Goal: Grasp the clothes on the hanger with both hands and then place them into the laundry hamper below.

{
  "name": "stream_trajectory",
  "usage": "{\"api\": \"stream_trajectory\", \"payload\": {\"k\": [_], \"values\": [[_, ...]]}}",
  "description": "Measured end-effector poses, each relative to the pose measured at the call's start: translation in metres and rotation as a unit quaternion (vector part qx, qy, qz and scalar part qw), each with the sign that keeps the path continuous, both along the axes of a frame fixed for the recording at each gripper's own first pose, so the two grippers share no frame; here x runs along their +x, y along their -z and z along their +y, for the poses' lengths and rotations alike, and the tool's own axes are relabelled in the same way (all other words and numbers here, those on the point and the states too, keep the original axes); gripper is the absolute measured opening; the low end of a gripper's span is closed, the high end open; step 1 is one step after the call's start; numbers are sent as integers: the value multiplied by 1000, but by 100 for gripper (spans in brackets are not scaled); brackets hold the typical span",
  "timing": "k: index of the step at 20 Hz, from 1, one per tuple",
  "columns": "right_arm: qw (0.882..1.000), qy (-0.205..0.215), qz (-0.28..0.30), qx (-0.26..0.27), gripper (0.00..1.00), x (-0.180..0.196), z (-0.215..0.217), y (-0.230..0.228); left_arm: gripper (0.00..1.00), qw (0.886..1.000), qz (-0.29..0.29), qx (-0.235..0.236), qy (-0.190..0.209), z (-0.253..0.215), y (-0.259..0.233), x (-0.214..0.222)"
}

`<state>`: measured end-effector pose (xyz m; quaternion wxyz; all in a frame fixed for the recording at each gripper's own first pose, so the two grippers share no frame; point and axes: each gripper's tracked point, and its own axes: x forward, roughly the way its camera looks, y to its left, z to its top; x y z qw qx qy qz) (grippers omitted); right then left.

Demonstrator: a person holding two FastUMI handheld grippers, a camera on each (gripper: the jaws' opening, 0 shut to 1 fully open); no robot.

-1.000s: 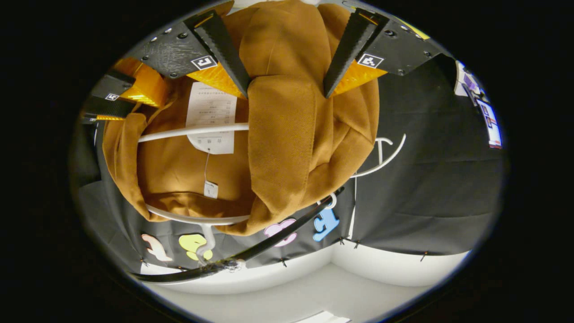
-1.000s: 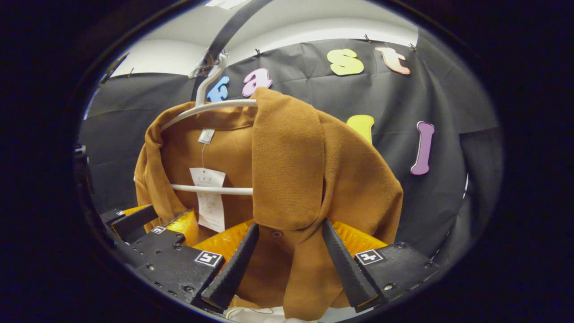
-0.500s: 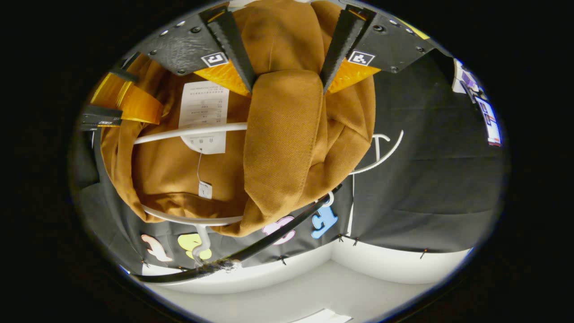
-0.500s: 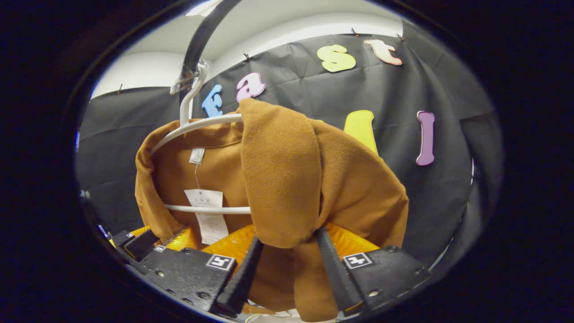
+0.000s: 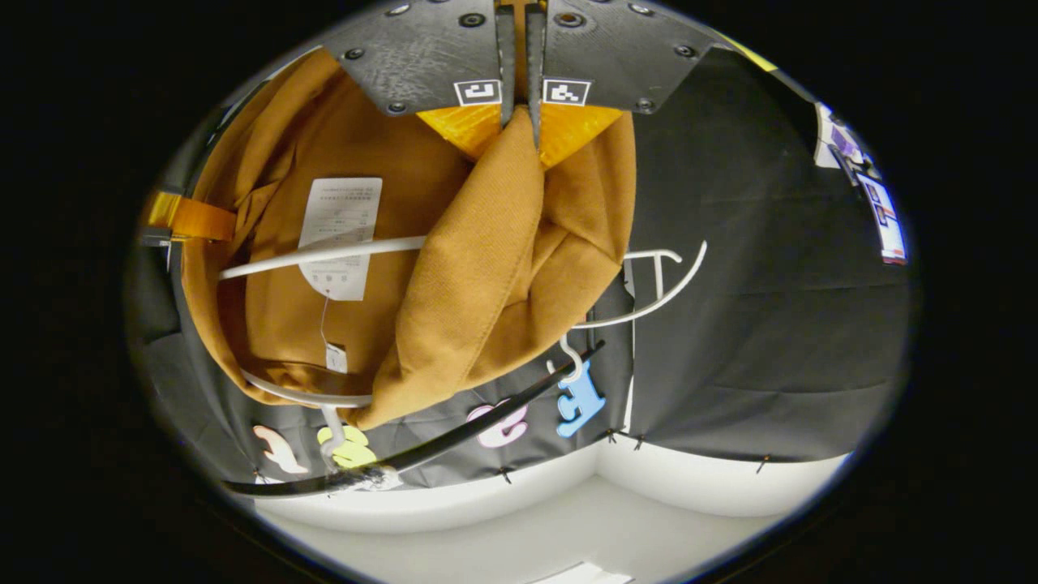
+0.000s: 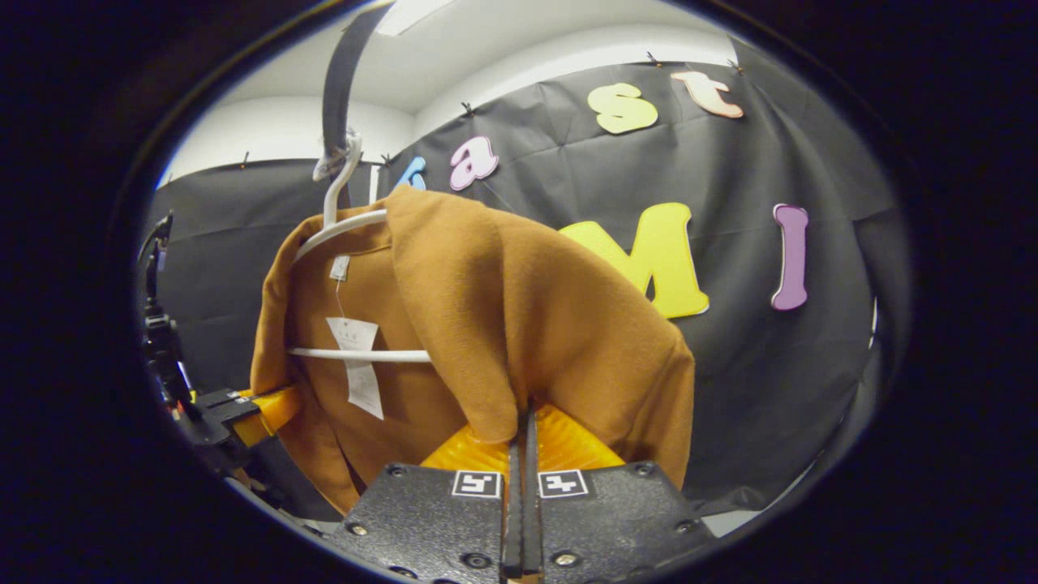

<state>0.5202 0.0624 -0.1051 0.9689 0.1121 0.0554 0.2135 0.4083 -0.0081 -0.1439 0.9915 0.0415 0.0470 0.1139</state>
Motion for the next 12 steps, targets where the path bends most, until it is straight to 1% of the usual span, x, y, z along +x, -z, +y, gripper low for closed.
{"api": "stream_trajectory", "payload": {"k": [1,2,4,6,7,8,10,11,12], "values": [[1000,-12,5,12,4,-2,-4,-2,9,1000,3,6,2,1,0,-2],[999,-24,6,21,4,-3,-4,-3,7,1000,5,9,8,0,2,-2],[996,-65,15,58,4,-11,2,-5,0,1000,8,3,25,-9,3,-2],[989,-107,27,103,4,-17,6,-7,0,999,9,-5,34,-12,1,-6],[984,-120,32,124,4,-17,3,-10,4,999,9,-12,37,-11,-1,-7],[979,-136,37,148,4,-20,2,-13,0,999,8,-21,42,-10,-3,-9],[963,-174,49,203,4,-29,3,-23,0,998,3,-34,45,-5,-12,-14],[954,-186,48,229,4,-31,2,-30,4,998,-1,-38,47,-5,-19,-16],[944,-211,50,247,4,-37,3,-36,2,998,-6,-36,46,-3,-26,-18]]}}
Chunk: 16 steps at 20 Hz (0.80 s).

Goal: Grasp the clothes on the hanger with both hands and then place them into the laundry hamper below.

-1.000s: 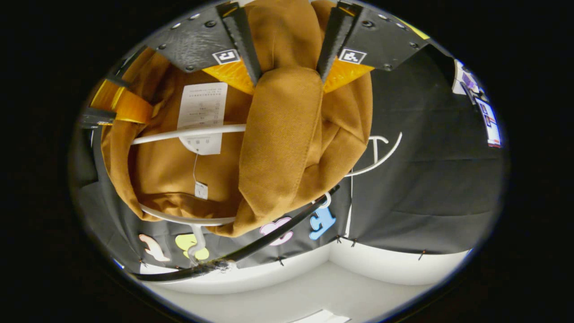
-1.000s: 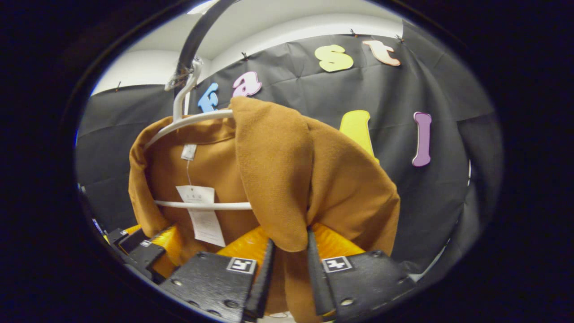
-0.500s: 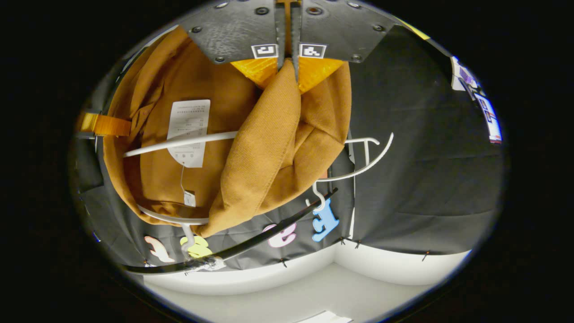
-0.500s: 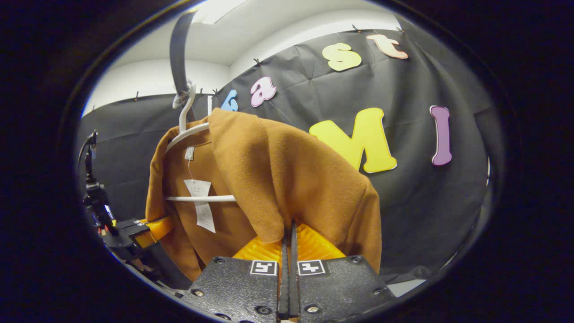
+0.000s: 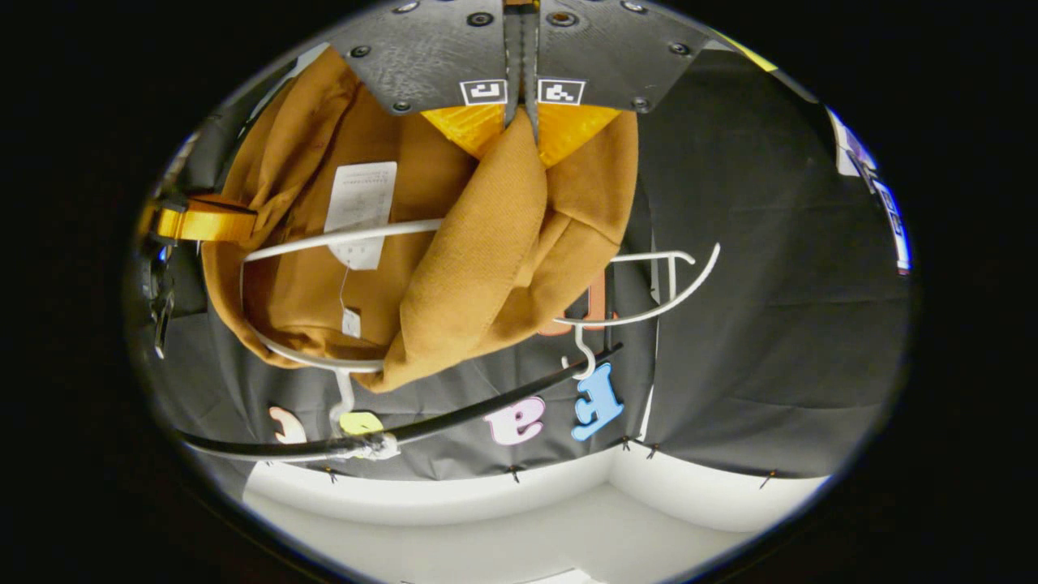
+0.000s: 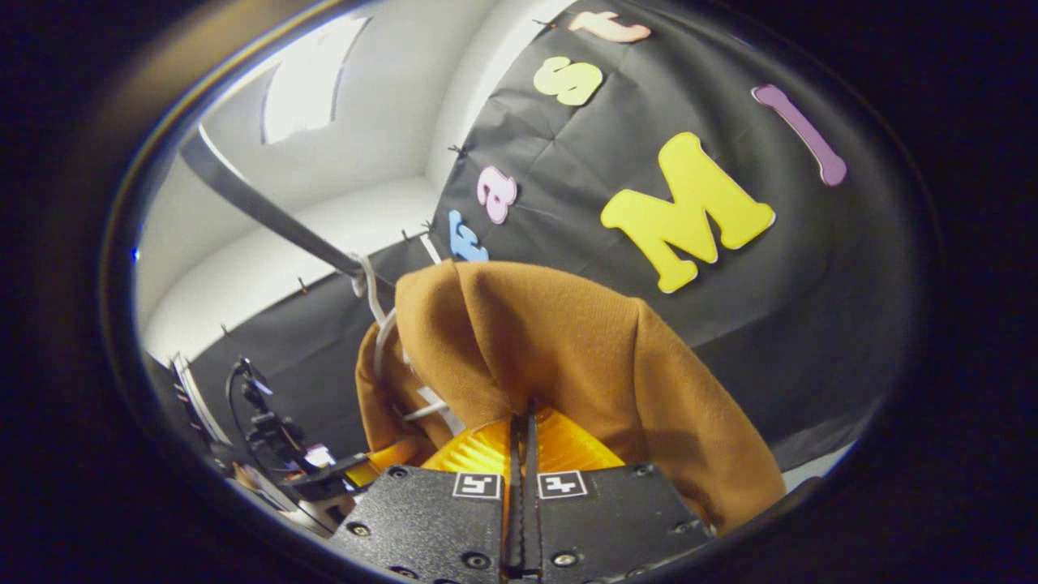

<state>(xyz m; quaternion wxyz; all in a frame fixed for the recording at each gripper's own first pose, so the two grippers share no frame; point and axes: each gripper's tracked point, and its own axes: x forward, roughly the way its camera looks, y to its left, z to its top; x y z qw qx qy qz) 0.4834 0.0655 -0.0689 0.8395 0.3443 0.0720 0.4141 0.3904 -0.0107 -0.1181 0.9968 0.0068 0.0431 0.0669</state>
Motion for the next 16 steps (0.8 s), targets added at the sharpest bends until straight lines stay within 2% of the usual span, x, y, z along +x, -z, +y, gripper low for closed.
{"api": "stream_trajectory", "payload": {"k": [2,6,7,8,10,11,13,14,16], "values": [[999,-25,-8,28,4,-8,0,-13,0,1000,-8,5,-5,5,-12,-7],[994,-32,-13,101,4,-9,-22,-37,0,1000,-20,0,-17,26,-32,-8],[994,-25,-14,106,3,-5,-29,-40,4,1000,-22,-1,-20,32,-37,-9],[993,-16,-12,116,3,-2,-38,-42,0,999,-24,2,-23,36,-41,-9],[990,-7,-4,143,3,2,-52,-48,0,999,-32,3,-29,43,-51,-10],[989,7,-3,150,3,8,-59,-49,4,999,-35,2,-33,47,-54,-10],[987,37,-5,153,3,13,-72,-48,4,998,-42,-3,-39,52,-60,-12],[986,44,-3,159,3,11,-74,-50,0,998,-45,-8,-39,54,-63,-14],[985,48,-3,168,4,12,-79,-54,0,998,-43,-14,-40,59,-66,-14]]}}
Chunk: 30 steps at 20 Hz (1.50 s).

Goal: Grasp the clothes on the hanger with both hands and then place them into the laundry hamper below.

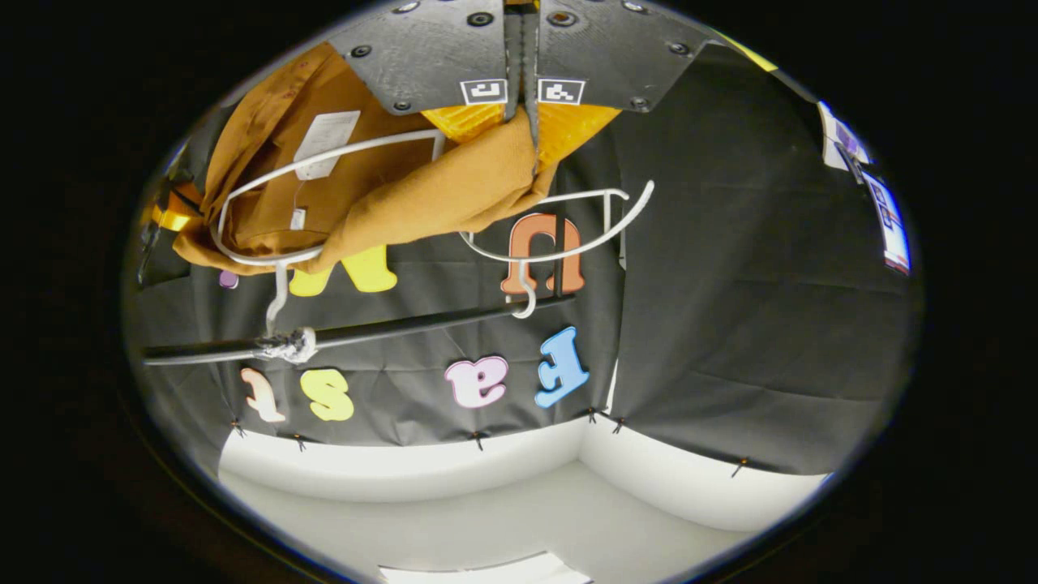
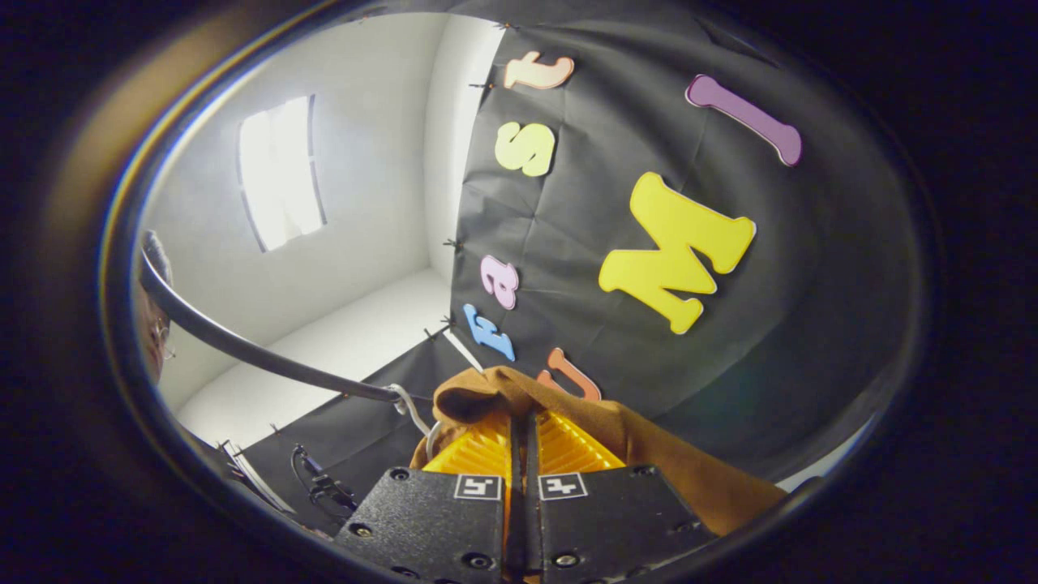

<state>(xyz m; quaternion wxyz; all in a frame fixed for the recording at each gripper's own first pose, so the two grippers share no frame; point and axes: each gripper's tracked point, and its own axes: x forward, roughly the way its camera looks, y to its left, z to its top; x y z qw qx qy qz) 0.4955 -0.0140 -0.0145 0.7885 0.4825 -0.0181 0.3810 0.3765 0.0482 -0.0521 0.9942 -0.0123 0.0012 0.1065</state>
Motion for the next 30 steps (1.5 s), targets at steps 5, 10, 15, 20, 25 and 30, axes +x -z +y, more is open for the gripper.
{"api": "stream_trajectory", "payload": {"k": [5,10,15,20,25,30], "values": [[999,-17,-9,42,3,2,-5,-24,0,1000,-18,16,16,7,-29,5],[998,0,-26,49,3,15,-13,-45,4,999,-18,25,22,9,-36,17],[996,74,-40,13,3,41,-41,-54,0,998,-2,30,50,-2,-40,30],[988,136,-6,-78,3,58,-41,-22,0,998,26,0,60,10,-18,43],[983,134,31,-123,2,60,-26,12,0,997,45,-33,57,15,9,40],[984,117,69,-117,4,57,-20,46,4,993,56,-72,76,1,33,34]]}}
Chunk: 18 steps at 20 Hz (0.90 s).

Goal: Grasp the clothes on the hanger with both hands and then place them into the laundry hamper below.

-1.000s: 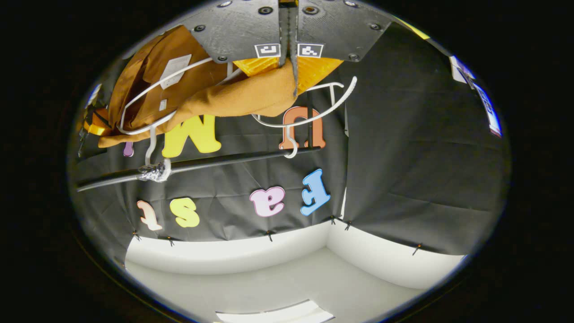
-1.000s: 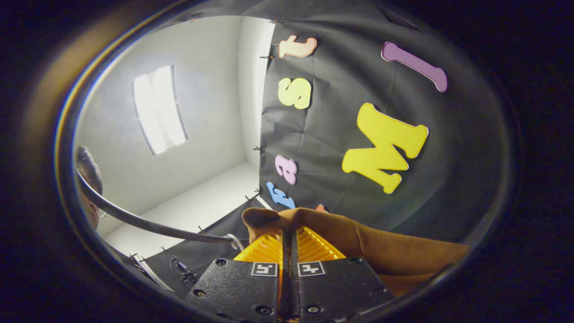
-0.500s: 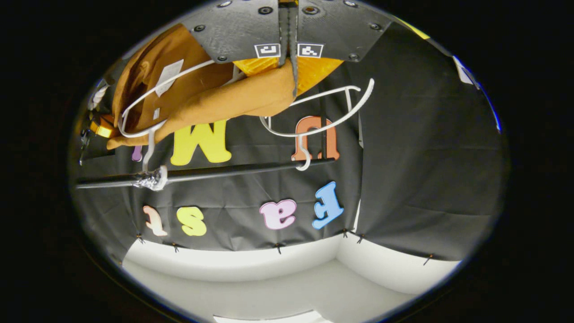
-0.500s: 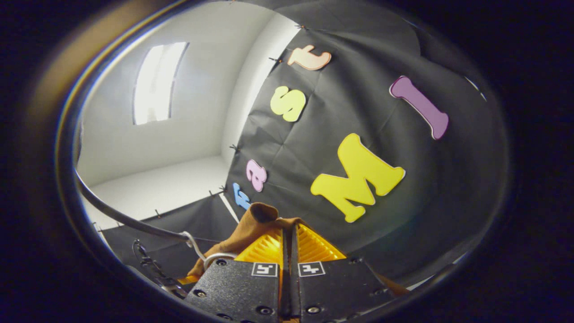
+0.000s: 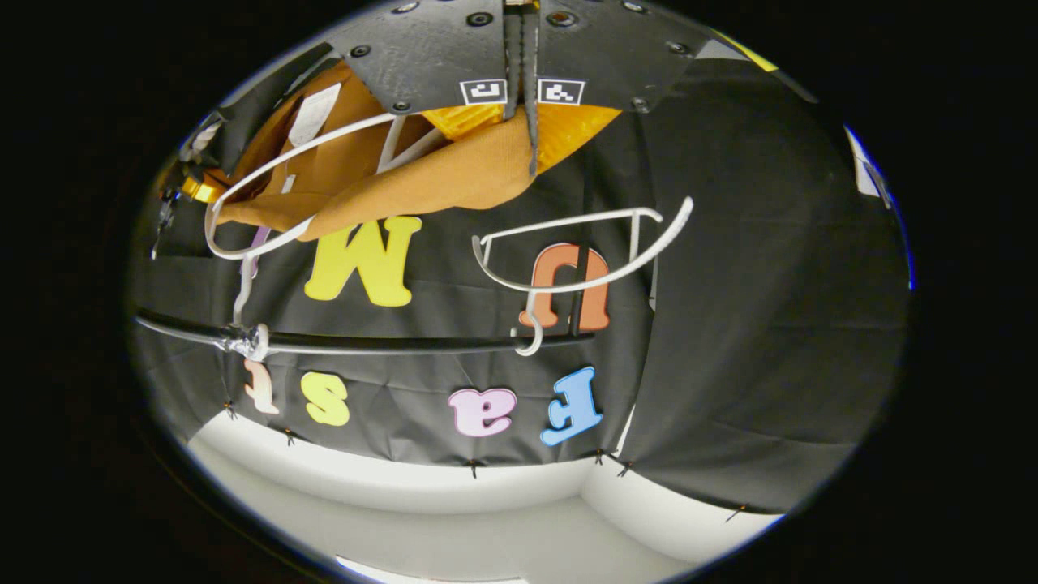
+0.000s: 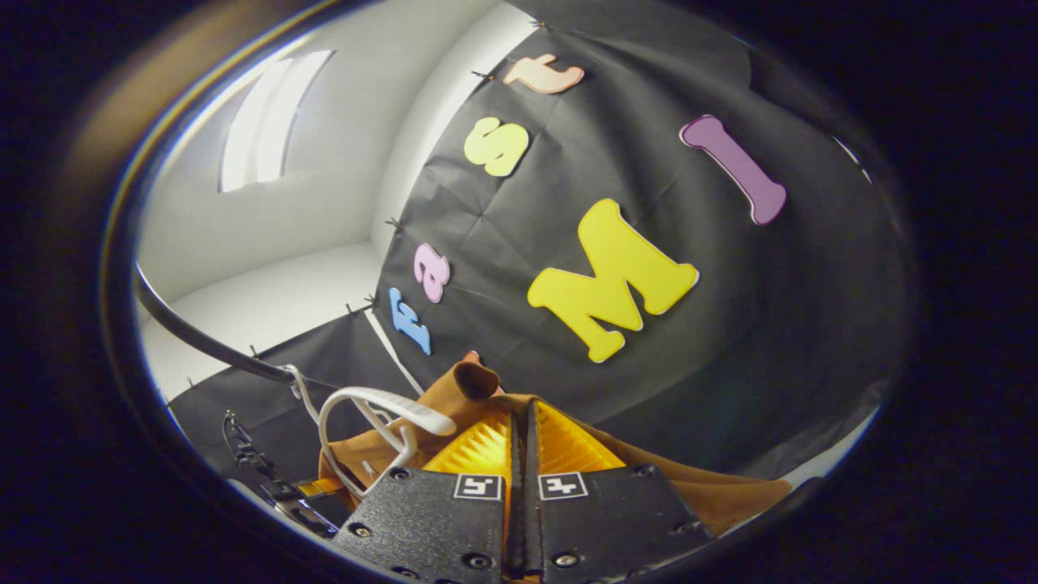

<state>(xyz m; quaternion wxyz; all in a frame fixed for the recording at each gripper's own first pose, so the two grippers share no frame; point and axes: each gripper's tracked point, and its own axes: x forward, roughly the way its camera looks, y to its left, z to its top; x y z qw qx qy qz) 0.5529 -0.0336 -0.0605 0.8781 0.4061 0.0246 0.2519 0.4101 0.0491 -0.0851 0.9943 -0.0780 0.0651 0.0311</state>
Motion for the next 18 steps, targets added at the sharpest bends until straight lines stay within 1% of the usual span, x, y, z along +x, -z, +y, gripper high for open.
{"api": "stream_trajectory", "payload": {"k": [1,4,8,10,11,12,13,14,15,18], "values": [[1000,-3,7,-1,4,-3,2,8,0,1000,3,2,-1,1,4,-1],[999,-11,26,-31,4,-11,18,33,0,1000,20,-7,-4,8,21,3],[998,-27,44,-32,3,-28,30,55,0,998,48,-43,-20,15,55,-13],[997,-32,55,-32,4,-35,32,65,0,997,60,-34,-25,14,68,-24],[997,-33,59,-33,4,-39,33,70,5,997,68,-26,-26,11,75,-30],[997,-34,65,-40,4,-45,35,77,5,996,78,-19,-27,9,83,-35],[996,-35,68,-47,3,-49,37,82,0,996,85,-15,-27,8,90,-40],[995,-38,72,-53,4,-55,40,87,5,995,93,-14,-28,6,97,-45],[995,-41,74,-60,4,-60,43,89,0,994,104,-15,-28,6,105,-50],[993,-47,82,-73,4,-75,53,96,0,991,126,-26,-38,14,122,-64]]}}
